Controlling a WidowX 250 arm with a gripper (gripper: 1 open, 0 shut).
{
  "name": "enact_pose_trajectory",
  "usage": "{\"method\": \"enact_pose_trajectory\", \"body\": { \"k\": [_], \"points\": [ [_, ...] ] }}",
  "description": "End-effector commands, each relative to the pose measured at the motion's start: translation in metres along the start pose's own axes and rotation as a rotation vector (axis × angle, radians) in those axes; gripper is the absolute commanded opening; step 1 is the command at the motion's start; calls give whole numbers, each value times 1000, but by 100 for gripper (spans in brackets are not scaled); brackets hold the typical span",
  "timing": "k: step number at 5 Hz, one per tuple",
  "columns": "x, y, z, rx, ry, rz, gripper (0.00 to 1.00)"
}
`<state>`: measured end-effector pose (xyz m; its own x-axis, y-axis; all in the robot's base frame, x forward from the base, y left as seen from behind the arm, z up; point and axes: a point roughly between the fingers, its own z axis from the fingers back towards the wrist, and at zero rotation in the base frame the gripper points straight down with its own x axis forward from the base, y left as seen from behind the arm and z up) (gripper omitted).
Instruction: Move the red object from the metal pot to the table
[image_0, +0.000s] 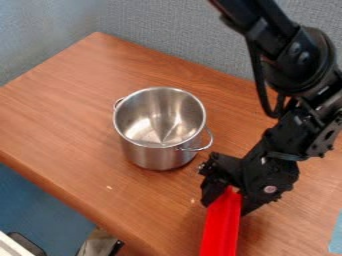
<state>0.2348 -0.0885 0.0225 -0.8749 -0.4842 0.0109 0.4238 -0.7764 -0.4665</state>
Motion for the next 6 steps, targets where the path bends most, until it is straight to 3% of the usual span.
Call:
{"method": "enact_pose_trajectory", "body": {
  "k": [1, 2, 5, 6],
  "points": [
    [-5, 12, 14, 39, 58, -3, 0],
    [-6, 9, 0, 81, 35, 1, 0],
    [-35, -6, 1, 92, 149, -52, 0],
    [-37, -13, 7, 134, 192, -78, 0]
  ]
}}
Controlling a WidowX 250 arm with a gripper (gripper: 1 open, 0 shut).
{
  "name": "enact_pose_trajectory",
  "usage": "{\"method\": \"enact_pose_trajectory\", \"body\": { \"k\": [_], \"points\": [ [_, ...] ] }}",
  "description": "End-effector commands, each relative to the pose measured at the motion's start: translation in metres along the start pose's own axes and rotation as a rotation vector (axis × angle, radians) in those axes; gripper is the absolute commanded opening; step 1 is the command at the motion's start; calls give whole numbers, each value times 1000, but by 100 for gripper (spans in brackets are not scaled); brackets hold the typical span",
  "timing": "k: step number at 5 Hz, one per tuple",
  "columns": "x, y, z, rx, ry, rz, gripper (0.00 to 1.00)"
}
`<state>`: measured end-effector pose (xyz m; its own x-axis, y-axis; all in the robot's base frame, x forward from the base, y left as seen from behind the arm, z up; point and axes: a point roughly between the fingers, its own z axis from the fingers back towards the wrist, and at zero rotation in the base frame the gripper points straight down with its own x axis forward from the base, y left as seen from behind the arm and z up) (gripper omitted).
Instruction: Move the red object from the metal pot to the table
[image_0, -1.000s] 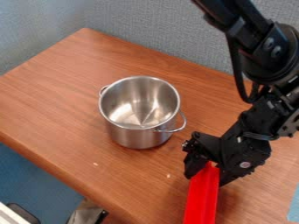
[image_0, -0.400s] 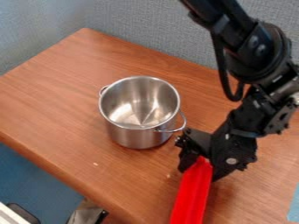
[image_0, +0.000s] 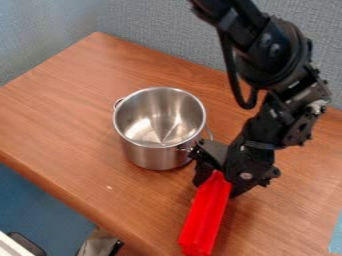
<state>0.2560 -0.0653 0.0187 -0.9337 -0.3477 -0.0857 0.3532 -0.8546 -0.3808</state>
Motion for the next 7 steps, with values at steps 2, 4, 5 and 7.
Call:
{"method": "enact_pose_trajectory", "body": {
  "k": [2, 4, 5, 7],
  "points": [
    [-20, -15, 39, 173, 119, 20, 0],
    [-74, -74, 75, 269, 113, 288, 0],
    [-87, -115, 67, 247, 61, 454, 0],
    [-64, -143, 31, 217, 10, 627, 0]
  ]
}}
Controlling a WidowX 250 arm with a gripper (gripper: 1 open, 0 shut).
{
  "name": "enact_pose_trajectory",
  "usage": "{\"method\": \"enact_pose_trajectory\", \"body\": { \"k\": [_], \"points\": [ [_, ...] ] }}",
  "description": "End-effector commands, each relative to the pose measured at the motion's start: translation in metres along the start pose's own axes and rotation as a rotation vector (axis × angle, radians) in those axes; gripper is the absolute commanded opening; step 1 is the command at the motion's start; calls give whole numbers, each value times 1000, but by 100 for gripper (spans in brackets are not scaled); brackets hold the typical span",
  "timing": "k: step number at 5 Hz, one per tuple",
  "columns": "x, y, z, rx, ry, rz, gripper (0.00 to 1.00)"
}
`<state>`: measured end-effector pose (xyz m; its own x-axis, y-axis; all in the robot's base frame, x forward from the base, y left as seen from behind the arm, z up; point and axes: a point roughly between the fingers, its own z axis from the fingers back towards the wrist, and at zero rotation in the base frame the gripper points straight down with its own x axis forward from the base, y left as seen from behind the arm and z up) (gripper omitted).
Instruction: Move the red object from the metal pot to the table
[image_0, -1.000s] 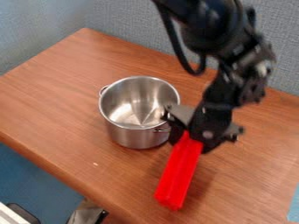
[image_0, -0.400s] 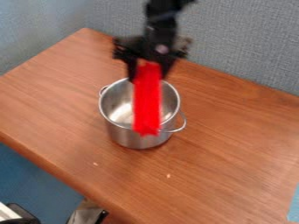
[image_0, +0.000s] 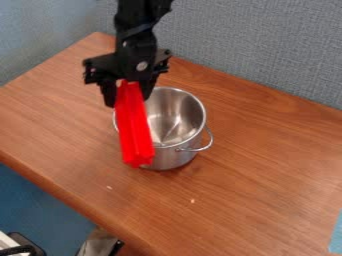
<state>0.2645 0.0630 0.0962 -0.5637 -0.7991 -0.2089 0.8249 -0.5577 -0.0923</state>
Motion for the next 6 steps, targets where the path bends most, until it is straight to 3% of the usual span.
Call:
{"method": "enact_pose_trajectory", "body": {
  "k": [1, 3, 4, 5, 6],
  "points": [
    [11, -9, 1, 72, 43, 27, 0],
    [45, 0, 16, 63, 83, 85, 0],
    [53, 13, 0, 86, 85, 80, 0],
    [59, 23, -11, 101, 88, 85, 0],
    [44, 18, -2, 105, 82, 130, 0]
  ]
}}
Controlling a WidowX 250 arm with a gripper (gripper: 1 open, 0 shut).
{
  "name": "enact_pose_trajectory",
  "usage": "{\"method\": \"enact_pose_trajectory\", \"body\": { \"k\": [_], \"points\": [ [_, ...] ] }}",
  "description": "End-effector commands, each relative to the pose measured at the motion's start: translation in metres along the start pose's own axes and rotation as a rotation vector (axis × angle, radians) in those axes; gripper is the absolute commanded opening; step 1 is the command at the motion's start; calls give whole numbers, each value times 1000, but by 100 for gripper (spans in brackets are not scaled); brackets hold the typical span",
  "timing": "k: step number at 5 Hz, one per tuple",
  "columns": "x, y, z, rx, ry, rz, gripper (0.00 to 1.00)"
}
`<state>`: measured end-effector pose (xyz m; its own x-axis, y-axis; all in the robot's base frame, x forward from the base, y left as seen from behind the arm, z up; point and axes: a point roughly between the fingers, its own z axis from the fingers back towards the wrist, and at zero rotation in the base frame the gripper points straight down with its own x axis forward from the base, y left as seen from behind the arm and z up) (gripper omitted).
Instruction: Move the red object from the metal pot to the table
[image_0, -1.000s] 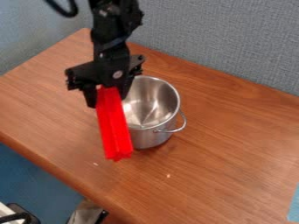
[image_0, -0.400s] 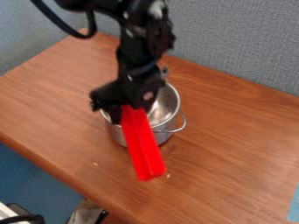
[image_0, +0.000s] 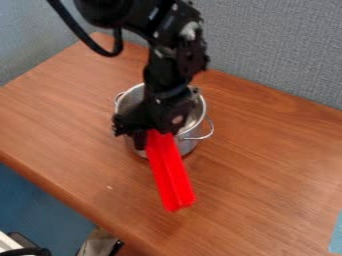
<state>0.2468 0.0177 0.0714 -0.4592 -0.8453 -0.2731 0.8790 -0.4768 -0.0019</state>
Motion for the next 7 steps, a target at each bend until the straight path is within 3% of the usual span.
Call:
{"method": "enact_pose_trajectory", "body": {
  "k": [1, 2, 3, 4, 6, 7],
  "points": [
    [-21, 8, 18, 49, 16, 47, 0],
    [-25, 8, 21, 78, 16, 68, 0],
    [-21, 11, 8, 110, -17, 0, 0],
    [-19, 12, -7, 122, -51, -67, 0],
    [-5, 25, 8, 138, -97, -129, 0],
    [-6, 24, -6, 125, -78, -44, 0]
  ]
}}
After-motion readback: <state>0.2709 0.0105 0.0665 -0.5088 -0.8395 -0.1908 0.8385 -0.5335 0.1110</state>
